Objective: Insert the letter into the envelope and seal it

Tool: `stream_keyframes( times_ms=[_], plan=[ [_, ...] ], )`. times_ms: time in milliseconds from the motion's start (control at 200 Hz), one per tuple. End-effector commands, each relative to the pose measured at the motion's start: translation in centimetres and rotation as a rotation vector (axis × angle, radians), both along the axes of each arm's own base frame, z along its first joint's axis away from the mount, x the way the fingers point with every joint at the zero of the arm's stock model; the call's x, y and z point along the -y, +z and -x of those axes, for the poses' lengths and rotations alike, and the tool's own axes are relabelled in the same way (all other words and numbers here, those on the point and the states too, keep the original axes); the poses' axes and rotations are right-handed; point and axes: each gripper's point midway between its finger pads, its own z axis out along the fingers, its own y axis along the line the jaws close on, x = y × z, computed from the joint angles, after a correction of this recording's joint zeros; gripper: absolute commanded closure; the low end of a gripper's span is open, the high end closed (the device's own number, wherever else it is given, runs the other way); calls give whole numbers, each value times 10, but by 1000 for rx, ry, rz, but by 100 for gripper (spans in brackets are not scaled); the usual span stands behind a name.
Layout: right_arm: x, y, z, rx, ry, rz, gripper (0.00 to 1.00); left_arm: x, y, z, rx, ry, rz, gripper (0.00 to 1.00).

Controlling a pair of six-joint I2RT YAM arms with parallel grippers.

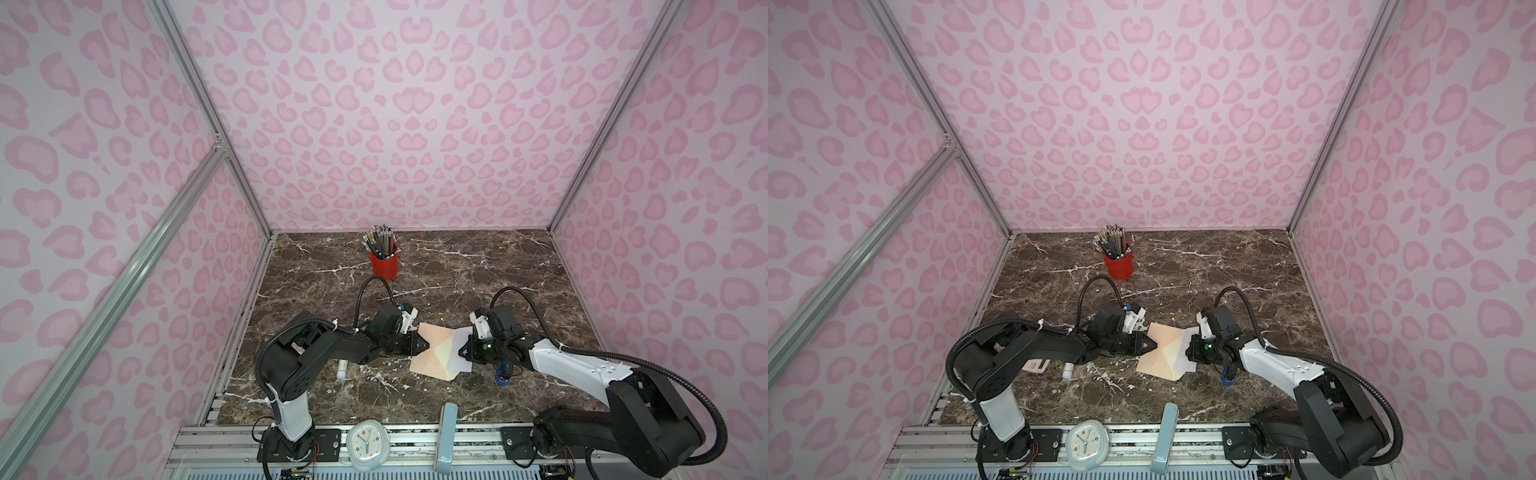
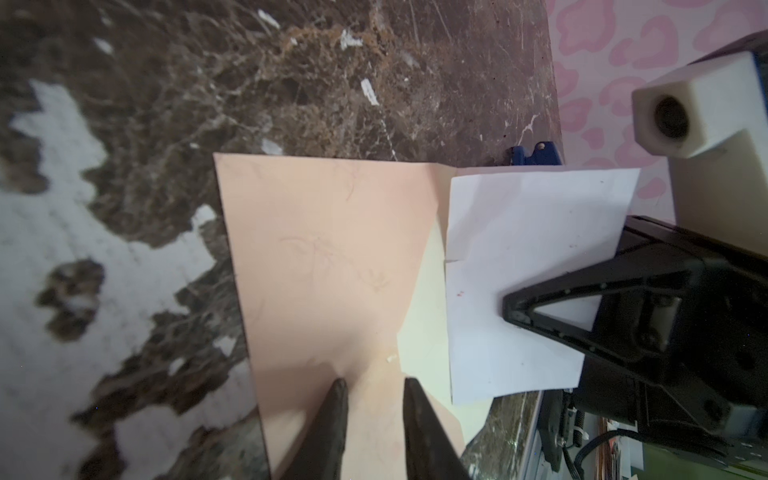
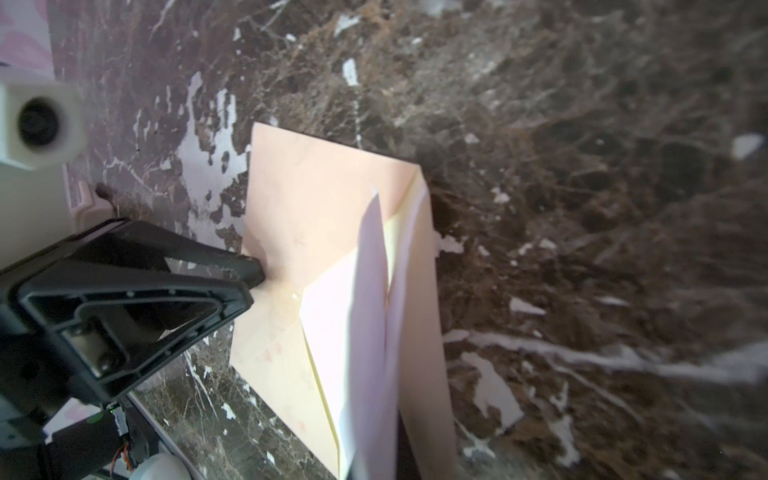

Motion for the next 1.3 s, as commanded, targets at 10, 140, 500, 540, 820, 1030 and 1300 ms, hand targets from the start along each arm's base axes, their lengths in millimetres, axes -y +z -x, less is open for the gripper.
stream_keyframes(
  times_ms=[10, 140, 500, 540, 820, 1030, 1300],
  plan=[
    [-2, 8, -7, 139, 65, 23, 95, -12, -17, 2, -34, 25, -74, 73],
    [0, 8, -4, 194, 87, 40, 95, -12, -18, 2, -37, 26, -75, 72],
    [-12, 2, 5, 249, 145, 36, 96, -13, -20, 2, -41, 27, -76, 73],
    [-13, 2, 5, 254, 147, 33, 96, -13, -20, 2, -42, 27, -76, 73],
    [-20, 0, 6, 238, 95, -31, 96, -16, -22, 2, -45, 41, -83, 73],
    [-24, 0, 5, 227, 67, -62, 96, -34, -25, 0, -64, 109, -90, 74],
    [-45, -3, -3, 210, 90, -90, 96, -50, -29, 6, -76, 146, -111, 74]
  ],
)
